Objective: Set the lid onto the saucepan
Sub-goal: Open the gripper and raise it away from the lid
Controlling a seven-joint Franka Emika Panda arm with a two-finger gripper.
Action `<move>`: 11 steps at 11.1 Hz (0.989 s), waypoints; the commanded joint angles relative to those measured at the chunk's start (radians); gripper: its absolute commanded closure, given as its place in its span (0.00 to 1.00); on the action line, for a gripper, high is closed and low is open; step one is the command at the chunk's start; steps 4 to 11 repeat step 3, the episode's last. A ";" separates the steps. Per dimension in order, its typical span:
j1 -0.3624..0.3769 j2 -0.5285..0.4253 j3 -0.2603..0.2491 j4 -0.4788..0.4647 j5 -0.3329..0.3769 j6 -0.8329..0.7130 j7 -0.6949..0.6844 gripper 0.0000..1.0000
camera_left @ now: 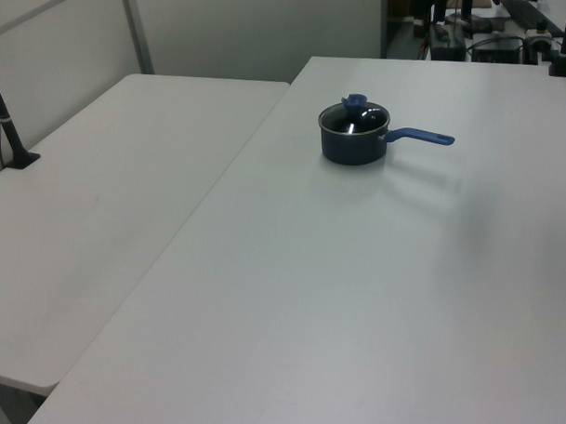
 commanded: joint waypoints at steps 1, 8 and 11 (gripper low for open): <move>0.021 -0.032 -0.030 -0.038 -0.001 0.031 -0.058 0.00; 0.022 -0.033 -0.032 -0.038 -0.002 0.043 -0.064 0.00; 0.022 -0.033 -0.032 -0.038 -0.002 0.043 -0.064 0.00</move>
